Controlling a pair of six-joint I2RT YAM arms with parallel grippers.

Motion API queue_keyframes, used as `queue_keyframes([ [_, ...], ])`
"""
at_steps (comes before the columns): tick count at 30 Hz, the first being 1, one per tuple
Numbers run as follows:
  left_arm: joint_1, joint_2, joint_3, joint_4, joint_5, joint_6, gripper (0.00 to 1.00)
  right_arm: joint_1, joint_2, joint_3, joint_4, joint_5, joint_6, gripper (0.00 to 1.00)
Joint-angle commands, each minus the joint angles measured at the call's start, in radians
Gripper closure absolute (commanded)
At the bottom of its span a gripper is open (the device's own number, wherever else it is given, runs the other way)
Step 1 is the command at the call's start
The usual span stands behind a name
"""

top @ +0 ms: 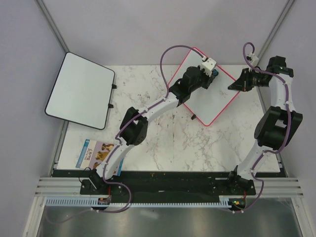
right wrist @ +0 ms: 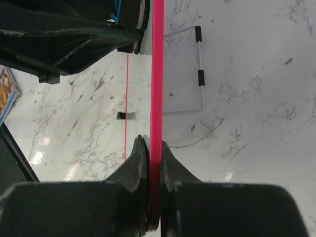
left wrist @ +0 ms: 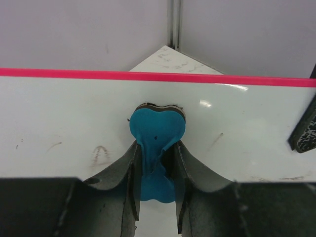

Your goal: Erase the whiteboard

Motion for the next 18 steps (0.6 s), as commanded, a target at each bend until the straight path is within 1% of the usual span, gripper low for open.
queue_keyframes([
  [1,-0.042,0.044,-0.048,-0.056,0.049,0.018,0.98,0.158,0.054,-0.082,-0.212,0.16,-0.293,1.0],
  [2,-0.031,0.048,-0.051,-0.052,-0.009,0.012,0.98,0.158,0.054,-0.083,-0.212,0.162,-0.293,1.0],
  [6,0.023,0.036,-0.075,-0.043,-0.117,-0.06,0.98,0.158,0.045,-0.089,-0.21,0.165,-0.296,1.0],
  [7,0.045,0.032,-0.093,-0.04,-0.166,-0.069,0.98,0.158,0.045,-0.089,-0.212,0.163,-0.296,1.0],
  [10,0.088,0.009,-0.139,-0.036,-0.246,-0.118,0.98,0.158,0.047,-0.088,-0.212,0.158,-0.294,1.0],
  [11,0.096,0.003,-0.153,-0.028,-0.307,-0.144,0.98,0.158,0.047,-0.088,-0.212,0.158,-0.294,1.0],
  [13,0.121,-0.004,-0.178,-0.022,-0.362,-0.167,0.98,0.158,0.045,-0.089,-0.212,0.157,-0.296,1.0],
  [16,0.136,0.004,-0.164,-0.026,-0.376,-0.198,0.98,0.16,0.045,-0.092,-0.212,0.158,-0.297,1.0],
  [18,0.138,0.016,-0.134,-0.032,-0.332,-0.202,0.98,0.16,0.045,-0.094,-0.212,0.158,-0.299,1.0],
])
